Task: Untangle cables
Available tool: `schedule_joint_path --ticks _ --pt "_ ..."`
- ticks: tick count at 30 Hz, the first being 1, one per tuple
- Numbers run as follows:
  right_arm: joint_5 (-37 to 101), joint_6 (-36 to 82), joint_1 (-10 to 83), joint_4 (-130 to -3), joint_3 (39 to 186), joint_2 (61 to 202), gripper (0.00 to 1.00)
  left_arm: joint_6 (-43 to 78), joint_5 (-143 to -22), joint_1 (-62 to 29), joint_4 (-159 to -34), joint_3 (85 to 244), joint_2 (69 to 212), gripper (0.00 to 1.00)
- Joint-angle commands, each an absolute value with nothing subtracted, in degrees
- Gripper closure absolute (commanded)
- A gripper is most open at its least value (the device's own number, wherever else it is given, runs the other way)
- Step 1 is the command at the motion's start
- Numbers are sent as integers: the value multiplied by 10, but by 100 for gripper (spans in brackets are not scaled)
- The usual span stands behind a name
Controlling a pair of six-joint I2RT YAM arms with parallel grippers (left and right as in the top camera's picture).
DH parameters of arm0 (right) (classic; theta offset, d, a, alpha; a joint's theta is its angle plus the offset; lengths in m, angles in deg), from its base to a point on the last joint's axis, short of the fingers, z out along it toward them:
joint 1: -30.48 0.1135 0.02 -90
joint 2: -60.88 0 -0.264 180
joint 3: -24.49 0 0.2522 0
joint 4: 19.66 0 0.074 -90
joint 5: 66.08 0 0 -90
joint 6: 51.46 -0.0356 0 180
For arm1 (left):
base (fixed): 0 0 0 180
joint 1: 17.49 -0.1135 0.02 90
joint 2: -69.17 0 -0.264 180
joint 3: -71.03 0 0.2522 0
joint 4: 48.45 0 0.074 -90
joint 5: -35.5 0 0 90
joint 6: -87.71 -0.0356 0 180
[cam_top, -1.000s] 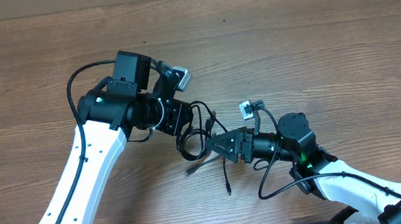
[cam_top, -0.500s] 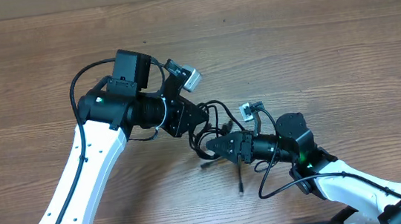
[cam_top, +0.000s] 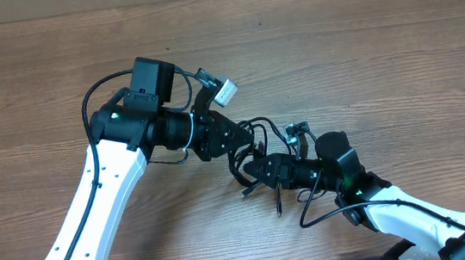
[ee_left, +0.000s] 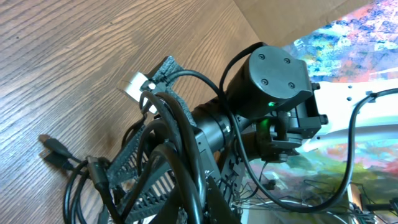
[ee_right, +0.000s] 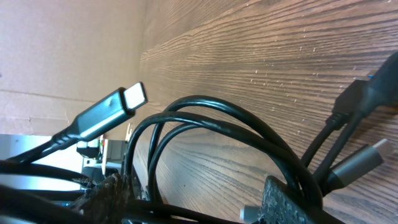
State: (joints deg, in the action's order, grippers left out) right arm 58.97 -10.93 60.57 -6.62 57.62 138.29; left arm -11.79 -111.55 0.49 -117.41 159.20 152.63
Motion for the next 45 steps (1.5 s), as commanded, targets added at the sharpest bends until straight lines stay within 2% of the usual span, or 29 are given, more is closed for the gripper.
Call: schedule_joint_path --ticks 1,2,3,4,5,7,12,16,24,25,27,29,35,39,45 --pt "570 -106 607 -70 578 1380 38 -130 -1146 2 -1172 1611 1516 96" --pt "570 -106 607 -70 578 1380 51 -130 -1142 0 -1172 1611 1516 96" --pt "570 -106 607 -70 578 1380 74 -130 -1135 -4 -1173 1611 1516 95" --pt "570 -107 607 -70 578 1380 85 -130 -1127 -7 -1173 1611 1516 93" --pt "570 -110 607 -70 578 1380 92 -130 -1123 -11 -1173 1611 1516 89" --pt "573 -110 607 -70 578 1380 96 -130 -1119 -24 -1177 1611 1516 82" --pt "582 -110 607 -62 578 1380 96 -130 -1107 -37 -1179 1611 1516 68" --pt "587 -112 607 -40 578 1380 96 -125 -1081 -37 -1183 1611 1516 64" --pt "587 -152 607 11 578 1380 96 -124 -991 -37 -1221 1611 1516 47" --pt "588 -157 607 19 578 1380 96 -124 -977 -37 -1227 1611 1516 44" --pt "592 -157 607 38 578 1380 96 -124 -947 -37 -1239 1611 1516 27" --pt "592 -157 607 43 578 1380 94 -124 -923 -37 -1250 1611 1516 18" --pt "616 -178 607 62 578 1380 96 -124 -865 -36 -1274 1610 1516 0" --pt "630 -187 607 102 578 1380 96 -124 -823 -36 -1284 1610 1517 0" --pt "630 -180 607 50 578 1380 83 -124 -757 -36 -1293 1610 1517 0"
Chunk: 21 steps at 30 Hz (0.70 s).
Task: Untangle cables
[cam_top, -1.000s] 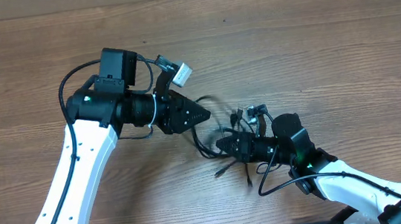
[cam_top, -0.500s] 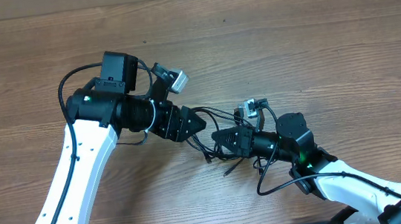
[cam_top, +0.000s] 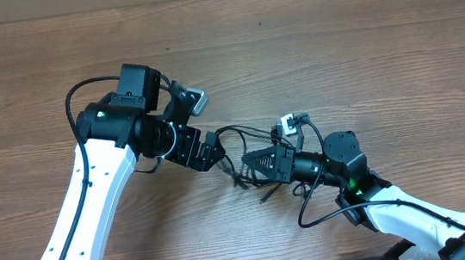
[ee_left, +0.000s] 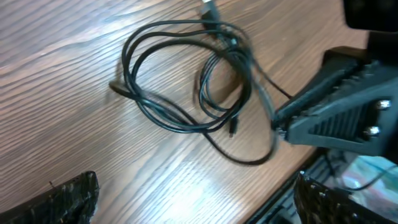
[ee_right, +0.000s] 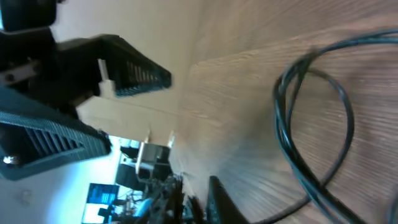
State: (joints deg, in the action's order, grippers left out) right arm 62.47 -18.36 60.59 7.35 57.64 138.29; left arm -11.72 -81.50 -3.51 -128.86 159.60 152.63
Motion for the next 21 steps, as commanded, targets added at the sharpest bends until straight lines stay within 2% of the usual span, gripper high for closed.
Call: schedule_joint_path --ticks 1,4,7,12,15,21 --pt "630 -178 607 40 578 1380 73 -124 -746 -36 -1295 1610 1517 0" --pt "627 -164 607 15 578 1380 66 -124 -733 -36 -1298 1609 1517 0" --pt "616 -163 607 2 578 1380 53 -118 -733 -36 -1297 1604 1517 0" --pt "604 -163 607 -1 578 1380 43 -82 -707 -36 -1280 1568 1524 1" --pt "600 -163 607 -1 578 1380 43 -67 -704 -36 -1256 1544 1537 1" --pt "600 -163 607 -1 578 1380 43 -13 -704 -36 -1218 1536 1600 11"
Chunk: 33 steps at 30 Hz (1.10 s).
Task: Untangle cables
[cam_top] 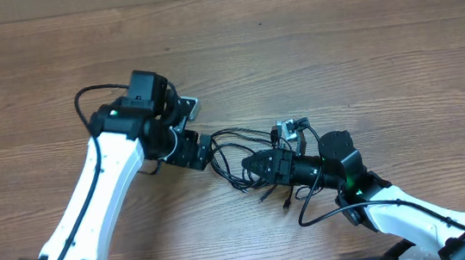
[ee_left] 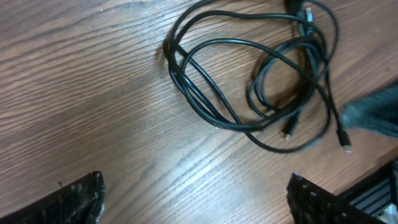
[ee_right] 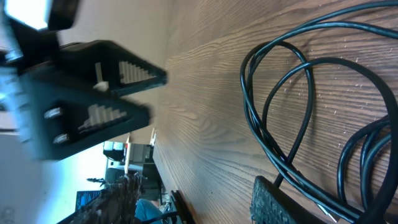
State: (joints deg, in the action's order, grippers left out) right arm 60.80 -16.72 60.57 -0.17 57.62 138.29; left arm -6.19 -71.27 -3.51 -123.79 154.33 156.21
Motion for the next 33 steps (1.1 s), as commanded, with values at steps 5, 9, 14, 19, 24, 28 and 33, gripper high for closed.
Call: schedule_joint_path --ticks 5,9,14,19,24,28,33 --pt "600 -163 607 -2 578 1380 43 21 -704 -31 -1184 1536 1650 21" --pt "599 -163 607 -2 578 1380 43 49 -687 -16 -1163 1536 1676 24" --pt "595 -163 607 -2 578 1380 44 88 -643 10 -1135 1536 1692 27" --pt "595 -163 607 -2 578 1380 44 115 -614 26 -1114 1536 1693 41" --pt "595 -163 607 -2 578 1380 44 125 -598 30 -1105 1536 1693 45" --pt "593 -163 607 -2 578 1380 44 125 -598 31 -1101 1536 1693 47" --pt "593 -163 607 -2 578 1380 44 126 -575 32 -1096 1533 1694 48"
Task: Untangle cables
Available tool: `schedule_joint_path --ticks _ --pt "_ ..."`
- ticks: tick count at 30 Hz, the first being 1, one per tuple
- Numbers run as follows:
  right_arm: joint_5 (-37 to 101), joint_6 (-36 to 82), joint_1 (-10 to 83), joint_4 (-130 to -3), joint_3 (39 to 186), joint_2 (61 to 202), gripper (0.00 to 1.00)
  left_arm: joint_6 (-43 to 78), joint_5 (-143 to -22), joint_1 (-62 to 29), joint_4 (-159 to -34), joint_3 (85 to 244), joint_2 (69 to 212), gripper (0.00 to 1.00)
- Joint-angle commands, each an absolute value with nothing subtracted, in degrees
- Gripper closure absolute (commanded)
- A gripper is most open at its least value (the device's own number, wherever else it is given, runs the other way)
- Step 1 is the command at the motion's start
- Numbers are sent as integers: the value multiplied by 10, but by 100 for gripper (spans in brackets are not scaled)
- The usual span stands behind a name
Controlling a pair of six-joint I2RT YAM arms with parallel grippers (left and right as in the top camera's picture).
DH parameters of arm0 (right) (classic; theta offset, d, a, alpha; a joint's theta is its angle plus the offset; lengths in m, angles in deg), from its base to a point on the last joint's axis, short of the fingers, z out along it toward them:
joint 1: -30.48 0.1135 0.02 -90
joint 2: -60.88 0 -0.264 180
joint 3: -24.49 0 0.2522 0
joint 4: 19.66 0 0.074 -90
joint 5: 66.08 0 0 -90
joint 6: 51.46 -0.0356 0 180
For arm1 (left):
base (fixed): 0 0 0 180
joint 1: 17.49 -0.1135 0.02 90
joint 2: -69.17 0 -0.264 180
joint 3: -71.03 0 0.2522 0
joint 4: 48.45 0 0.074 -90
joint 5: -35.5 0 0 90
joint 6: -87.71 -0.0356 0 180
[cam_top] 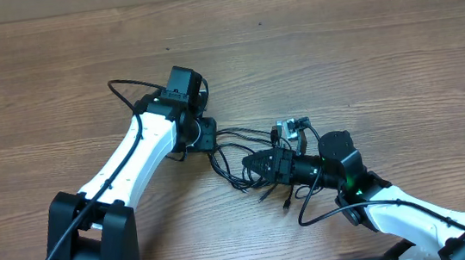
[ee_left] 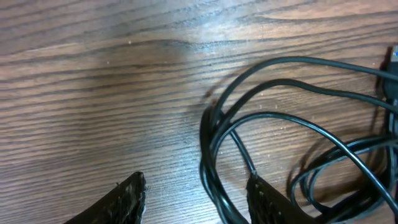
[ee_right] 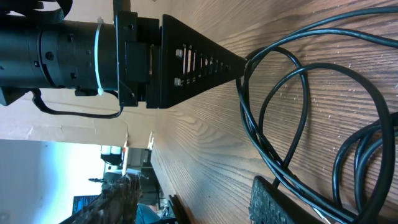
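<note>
A tangle of thin black cables (cam_top: 234,158) lies on the wooden table, with plug ends at its lower right (cam_top: 265,196). My left gripper (cam_top: 208,138) is open and low at the tangle's left end. In the left wrist view the gripper (ee_left: 198,179) straddles the looped cables (ee_left: 211,146), which run close to its right finger (ee_left: 264,196). My right gripper (cam_top: 258,166) is open at the tangle's right side. The right wrist view shows the gripper (ee_right: 196,186) facing the loops (ee_right: 298,93) and the left gripper (ee_right: 199,62), with a strand passing its right finger (ee_right: 273,199).
Light-coloured connectors (cam_top: 288,128) sit by the right wrist, beside the arm's own wiring. Bare wooden table (cam_top: 363,56) stretches all around. A cardboard wall runs along the table's far edge.
My left gripper has moved right and down to the left end of the loops, its fingers now closer together on either side of them. The right arm and the cables have not moved.
At first the cables were bunched across the fingers of both grippers, which were close together. Then the cables lay on the table with both grippers open and apart. The left gripper then looked down on the tangle, and now sits low at its left end.
</note>
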State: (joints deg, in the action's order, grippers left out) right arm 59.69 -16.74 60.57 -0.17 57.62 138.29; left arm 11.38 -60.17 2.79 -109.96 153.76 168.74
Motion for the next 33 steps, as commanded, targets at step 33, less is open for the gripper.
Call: schedule_joint_path --ticks 33 --pt "593 -163 607 -2 578 1380 49 132 -575 32 -1146 1555 1740 80"
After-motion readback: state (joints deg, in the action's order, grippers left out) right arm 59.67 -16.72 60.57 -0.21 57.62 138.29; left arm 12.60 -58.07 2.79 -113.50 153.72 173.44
